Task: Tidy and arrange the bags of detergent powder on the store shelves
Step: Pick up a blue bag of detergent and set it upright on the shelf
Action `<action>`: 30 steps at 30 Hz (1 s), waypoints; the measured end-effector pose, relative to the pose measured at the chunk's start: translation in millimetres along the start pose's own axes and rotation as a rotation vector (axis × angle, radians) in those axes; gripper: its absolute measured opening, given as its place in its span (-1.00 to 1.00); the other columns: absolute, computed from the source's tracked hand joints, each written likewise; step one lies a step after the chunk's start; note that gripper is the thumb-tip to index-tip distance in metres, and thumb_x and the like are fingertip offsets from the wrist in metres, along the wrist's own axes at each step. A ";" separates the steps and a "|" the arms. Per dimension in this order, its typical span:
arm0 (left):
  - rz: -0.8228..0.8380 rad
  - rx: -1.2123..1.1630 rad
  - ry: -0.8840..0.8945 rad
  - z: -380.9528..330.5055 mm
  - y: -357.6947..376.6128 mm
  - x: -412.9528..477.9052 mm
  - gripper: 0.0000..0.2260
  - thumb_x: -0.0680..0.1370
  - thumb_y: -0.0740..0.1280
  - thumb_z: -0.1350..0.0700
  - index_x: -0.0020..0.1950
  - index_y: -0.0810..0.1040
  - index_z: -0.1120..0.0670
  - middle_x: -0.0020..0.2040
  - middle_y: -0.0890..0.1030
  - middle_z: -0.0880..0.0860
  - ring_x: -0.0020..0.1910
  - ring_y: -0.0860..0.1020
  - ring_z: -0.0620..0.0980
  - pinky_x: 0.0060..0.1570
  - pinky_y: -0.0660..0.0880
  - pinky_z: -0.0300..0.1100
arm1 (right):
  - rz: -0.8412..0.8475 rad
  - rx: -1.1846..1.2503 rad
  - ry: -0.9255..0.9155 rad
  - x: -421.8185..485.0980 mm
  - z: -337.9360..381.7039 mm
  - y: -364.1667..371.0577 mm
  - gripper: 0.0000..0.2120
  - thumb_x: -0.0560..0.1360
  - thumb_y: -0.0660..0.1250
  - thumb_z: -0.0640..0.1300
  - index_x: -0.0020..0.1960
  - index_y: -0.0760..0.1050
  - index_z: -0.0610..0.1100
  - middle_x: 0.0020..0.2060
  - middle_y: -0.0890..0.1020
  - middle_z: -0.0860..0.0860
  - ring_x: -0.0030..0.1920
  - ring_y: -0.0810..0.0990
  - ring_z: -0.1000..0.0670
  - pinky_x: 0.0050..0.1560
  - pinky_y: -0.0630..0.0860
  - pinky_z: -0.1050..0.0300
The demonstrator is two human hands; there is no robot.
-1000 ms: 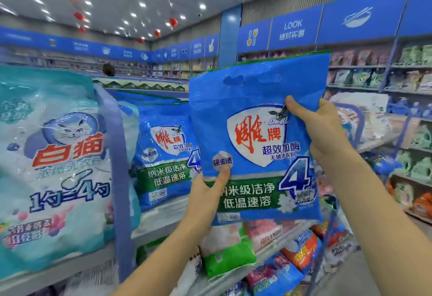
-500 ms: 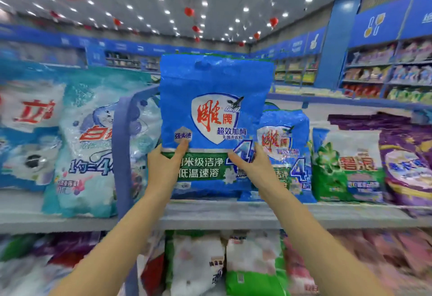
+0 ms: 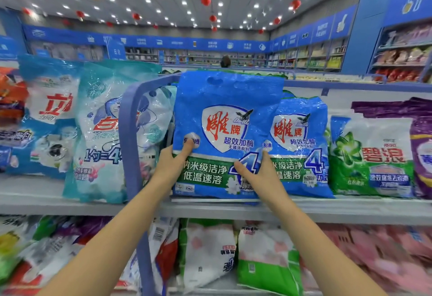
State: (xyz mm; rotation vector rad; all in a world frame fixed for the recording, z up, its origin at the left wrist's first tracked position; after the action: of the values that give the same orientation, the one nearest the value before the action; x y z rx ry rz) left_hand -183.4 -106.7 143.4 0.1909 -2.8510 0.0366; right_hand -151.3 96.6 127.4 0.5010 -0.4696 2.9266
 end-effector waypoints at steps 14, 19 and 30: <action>-0.368 0.234 0.163 9.5 15.4 7.2 -0.73 0.64 0.09 -0.05 0.13 0.44 0.10 -0.15 0.49 -0.08 -0.14 0.46 -0.04 -0.09 0.30 -0.16 | -0.267 -0.049 -0.077 8.4 -4.6 30.9 -0.52 0.55 0.22 0.06 0.36 0.17 -0.10 0.17 0.42 0.13 0.11 0.42 0.08 0.07 0.28 0.20; -0.478 0.349 0.190 15.4 17.7 18.1 -0.66 0.64 0.06 -0.07 0.19 0.43 0.15 0.06 0.59 0.16 0.02 0.52 0.19 -0.06 0.37 -0.04 | -0.368 -0.122 -0.118 8.8 -4.0 48.1 -0.53 0.58 0.18 0.02 0.40 0.13 -0.11 0.16 0.39 0.09 0.08 0.41 0.09 0.00 0.26 0.27; -0.487 0.285 0.383 8.5 21.3 -23.5 -0.59 0.62 0.15 0.03 0.44 0.27 0.14 0.40 0.33 0.11 0.39 0.27 0.02 0.39 0.21 -0.16 | -0.472 -0.451 -0.542 8.1 10.5 25.7 -0.56 0.56 0.14 0.03 0.38 0.18 -0.08 0.31 0.37 -0.10 0.32 0.32 -0.08 0.33 0.29 -0.02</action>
State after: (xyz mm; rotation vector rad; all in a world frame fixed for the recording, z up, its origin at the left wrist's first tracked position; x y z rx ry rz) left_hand -166.3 -82.9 128.4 0.8320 -2.3391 0.3388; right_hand -160.4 69.6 132.3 1.1469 -0.8959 2.1240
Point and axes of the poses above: each hand's wrist, its own x-axis towards the middle knuckle, its own y-axis out of the palm, z = x × y, the point moved 1 cm from there along x, towards the middle knuckle
